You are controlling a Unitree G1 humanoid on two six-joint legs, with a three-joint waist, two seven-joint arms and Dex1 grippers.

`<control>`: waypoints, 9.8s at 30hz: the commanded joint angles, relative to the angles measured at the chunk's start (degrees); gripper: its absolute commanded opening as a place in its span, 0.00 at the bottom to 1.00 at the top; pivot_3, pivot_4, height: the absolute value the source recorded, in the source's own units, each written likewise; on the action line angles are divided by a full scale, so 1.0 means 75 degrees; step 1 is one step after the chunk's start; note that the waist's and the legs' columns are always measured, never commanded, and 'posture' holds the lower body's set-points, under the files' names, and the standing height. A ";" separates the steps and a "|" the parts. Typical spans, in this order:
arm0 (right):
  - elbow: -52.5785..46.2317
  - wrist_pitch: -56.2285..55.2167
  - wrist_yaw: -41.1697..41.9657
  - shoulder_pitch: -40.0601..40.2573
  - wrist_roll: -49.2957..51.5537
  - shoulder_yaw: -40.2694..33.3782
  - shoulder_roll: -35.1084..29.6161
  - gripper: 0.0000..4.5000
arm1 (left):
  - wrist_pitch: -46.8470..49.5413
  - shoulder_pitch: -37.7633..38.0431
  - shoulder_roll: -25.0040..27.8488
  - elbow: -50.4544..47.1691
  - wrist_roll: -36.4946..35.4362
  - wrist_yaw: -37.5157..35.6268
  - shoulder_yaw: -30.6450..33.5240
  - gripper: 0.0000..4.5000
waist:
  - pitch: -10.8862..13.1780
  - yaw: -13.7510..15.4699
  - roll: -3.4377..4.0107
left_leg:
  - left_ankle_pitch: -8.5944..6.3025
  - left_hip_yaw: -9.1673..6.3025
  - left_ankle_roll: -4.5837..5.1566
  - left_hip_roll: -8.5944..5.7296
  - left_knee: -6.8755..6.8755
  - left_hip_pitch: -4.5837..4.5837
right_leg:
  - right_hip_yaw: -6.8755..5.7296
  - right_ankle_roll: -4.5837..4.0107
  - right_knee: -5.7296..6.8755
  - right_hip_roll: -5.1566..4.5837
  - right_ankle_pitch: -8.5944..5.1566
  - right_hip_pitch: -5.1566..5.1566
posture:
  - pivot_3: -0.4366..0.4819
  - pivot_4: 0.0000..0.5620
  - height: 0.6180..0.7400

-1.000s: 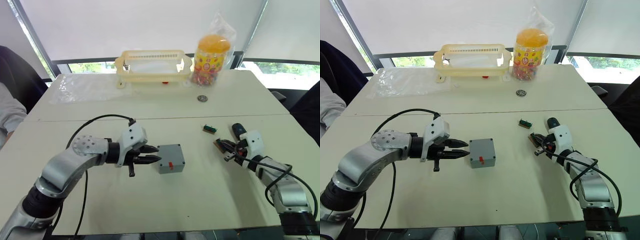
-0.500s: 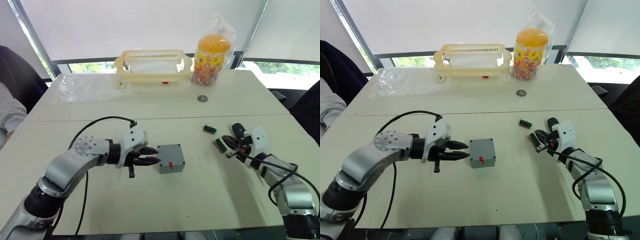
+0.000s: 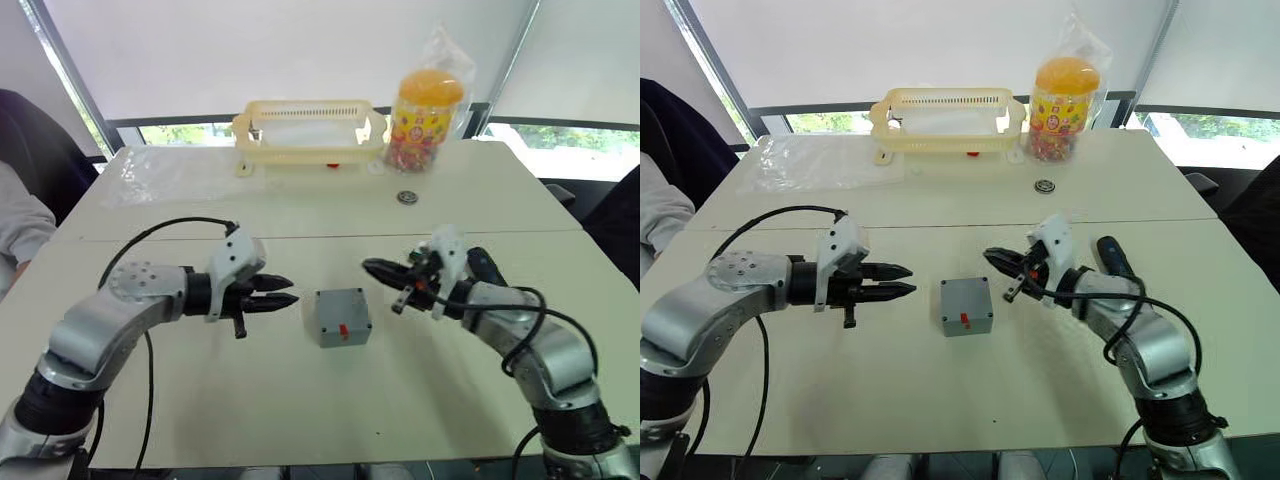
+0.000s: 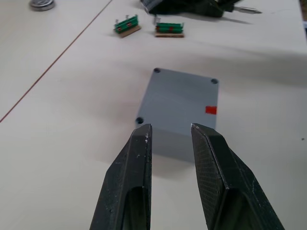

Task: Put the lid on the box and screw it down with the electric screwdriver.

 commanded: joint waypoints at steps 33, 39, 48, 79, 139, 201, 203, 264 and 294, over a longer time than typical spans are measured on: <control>0.0847 -0.0817 0.0693 0.0087 -0.0884 0.0436 0.0212 0.01 | 0.0029 0.0186 0.0015 -0.0329 -0.0078 0.0502 0.0048 0.28 | 0.0000 -0.0005 -0.0001 | 0.0000 -0.0004 0.0000 0.0003 -0.0006 -0.0001 | -0.0001 -0.0001 0.0001 0.0005 0.0000 -0.0006 | 0.48 0.27 1.00; 0.1045 -0.0931 0.0678 -0.0006 -0.1030 0.0556 0.0370 0.01 | -0.0005 0.0192 0.0003 -0.0326 -0.0030 0.0515 -0.0008 0.28 | 0.0001 -0.0009 0.0000 | 0.0000 -0.0004 0.0000 0.0003 -0.0006 0.0000 | -0.0001 -0.0001 0.0001 0.0005 0.0000 -0.0006 | 0.48 0.27 1.00; 0.1003 -0.1229 0.0688 -0.0006 -0.1276 0.0442 0.0282 0.34 | 0.0018 0.0157 -0.0007 -0.0301 -0.0127 0.0486 0.0101 0.28 | 0.0000 -0.0010 0.0000 | 0.0000 -0.0004 0.0000 0.0003 -0.0007 0.0000 | -0.0001 -0.0001 0.0001 0.0005 0.0000 -0.0007 | 0.48 0.27 1.00; 0.4390 0.4734 0.4614 -0.3242 -0.0357 0.2127 -0.6154 0.99 | -0.1216 -0.1100 -0.0561 -0.0137 -0.0010 -0.1285 -0.1284 0.28 | 0.0018 -0.0033 0.0035 | -0.0018 0.0048 0.0030 0.0008 0.0001 -0.0006 | 0.0025 0.0000 -0.0028 0.0002 0.0000 -0.0013 | 0.48 0.27 1.00; -0.0335 -0.0374 -0.2555 -0.1679 0.1155 -0.2356 0.2338 0.39 | -0.0146 -0.1178 -0.1629 0.1190 -0.0670 0.0359 0.0111 0.28 | 0.0046 -0.0196 0.0048 | -0.0007 0.0175 0.0031 0.0009 0.0018 -0.0050 | 0.0170 0.0051 0.0089 0.0006 0.0038 -0.0153 | 0.48 0.27 1.00; -0.0298 -0.2065 -0.2039 0.0509 -0.0252 -0.0260 0.2734 0.39 | -0.2620 -0.0017 -0.2219 0.2478 0.2049 -0.0489 -0.1785 0.28 | 0.0039 -0.0200 0.0037 | -0.0008 0.0174 0.0033 0.0008 0.0011 -0.0006 | 0.0169 0.0050 0.0072 0.0008 0.0037 -0.0109 | 0.48 0.27 1.00; -0.0372 -0.2020 -0.2056 0.0449 -0.0237 -0.0310 0.2698 0.39 | -0.2625 -0.0016 -0.2219 0.2493 0.2051 -0.0496 -0.1787 0.28 | 0.0039 -0.0200 0.0037 | -0.0008 0.0174 0.0033 0.0008 0.0011 -0.0006 | 0.0169 0.0050 0.0072 0.0008 0.0038 -0.0109 | 0.48 0.27 1.00; 0.0467 -0.3477 -0.2004 0.0917 -0.1694 0.0432 0.2929 0.39 | -0.2664 -0.0001 -0.2251 0.2604 0.2155 -0.0525 -0.1890 0.28 | 0.0006 -0.0199 0.0008 | -0.0008 0.0172 0.0033 0.0008 0.0010 0.0010 | 0.0168 0.0050 0.0071 0.0008 0.0037 -0.0093 | 0.48 0.27 1.00; -0.0773 -0.2282 -0.2473 0.0746 -0.0821 0.0167 0.3154 0.39 | -0.2669 0.0099 -0.2238 0.2576 0.2177 -0.0572 -0.1918 0.28 | -0.0002 -0.0196 0.0008 | -0.0008 0.0171 0.0033 0.0008 0.0009 0.0015 | 0.0168 0.0050 0.0070 0.0007 0.0037 -0.0085 | 0.48 0.27 1.00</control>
